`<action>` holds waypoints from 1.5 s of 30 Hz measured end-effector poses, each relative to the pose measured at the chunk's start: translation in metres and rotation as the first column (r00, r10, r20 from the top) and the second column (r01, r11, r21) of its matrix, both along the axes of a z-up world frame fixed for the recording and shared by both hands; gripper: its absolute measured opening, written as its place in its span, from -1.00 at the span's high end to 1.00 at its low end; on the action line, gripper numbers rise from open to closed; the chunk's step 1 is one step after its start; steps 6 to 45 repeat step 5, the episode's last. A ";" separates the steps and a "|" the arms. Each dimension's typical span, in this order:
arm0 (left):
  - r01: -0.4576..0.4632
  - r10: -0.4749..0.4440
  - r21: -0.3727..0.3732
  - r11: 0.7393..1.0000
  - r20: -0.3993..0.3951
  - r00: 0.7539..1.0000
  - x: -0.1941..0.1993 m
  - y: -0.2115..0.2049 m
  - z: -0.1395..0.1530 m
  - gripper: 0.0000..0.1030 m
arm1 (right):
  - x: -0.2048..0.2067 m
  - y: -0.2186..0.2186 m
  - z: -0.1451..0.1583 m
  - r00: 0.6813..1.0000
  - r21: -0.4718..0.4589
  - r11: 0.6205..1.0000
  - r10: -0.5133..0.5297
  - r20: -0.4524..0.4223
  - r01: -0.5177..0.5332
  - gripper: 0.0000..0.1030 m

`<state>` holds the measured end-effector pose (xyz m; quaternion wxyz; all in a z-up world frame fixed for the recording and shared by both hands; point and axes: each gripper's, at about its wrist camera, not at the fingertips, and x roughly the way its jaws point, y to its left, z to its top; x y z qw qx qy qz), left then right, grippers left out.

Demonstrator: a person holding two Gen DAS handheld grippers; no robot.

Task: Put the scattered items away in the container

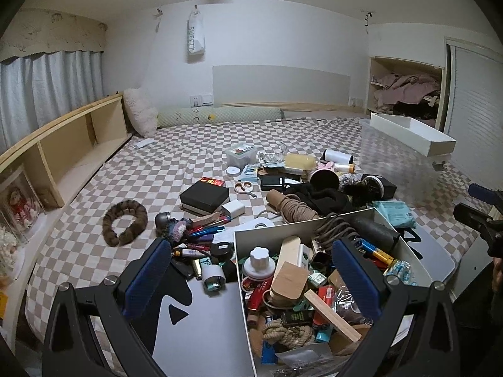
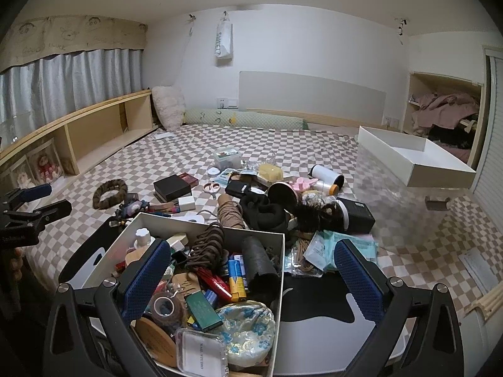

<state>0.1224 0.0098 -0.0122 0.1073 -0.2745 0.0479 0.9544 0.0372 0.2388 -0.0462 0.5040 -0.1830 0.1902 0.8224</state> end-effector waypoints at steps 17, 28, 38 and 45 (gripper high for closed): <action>-0.015 0.015 0.001 1.000 0.002 1.000 0.000 -0.002 0.000 -1.00 | -0.002 0.000 -0.001 1.000 -0.001 1.000 0.000 0.007 0.000 -1.00; -0.015 0.015 0.001 1.000 0.002 1.000 0.000 -0.002 0.000 -1.00 | -0.002 0.000 -0.001 1.000 -0.001 1.000 0.000 0.007 0.000 -1.00; -0.015 0.015 0.001 1.000 0.002 1.000 0.000 -0.002 0.000 -1.00 | -0.002 0.000 -0.001 1.000 -0.001 1.000 0.000 0.007 0.000 -1.00; -0.015 0.015 0.001 1.000 0.002 1.000 0.000 -0.002 0.000 -1.00 | -0.002 0.000 -0.001 1.000 -0.001 1.000 0.000 0.007 0.000 -1.00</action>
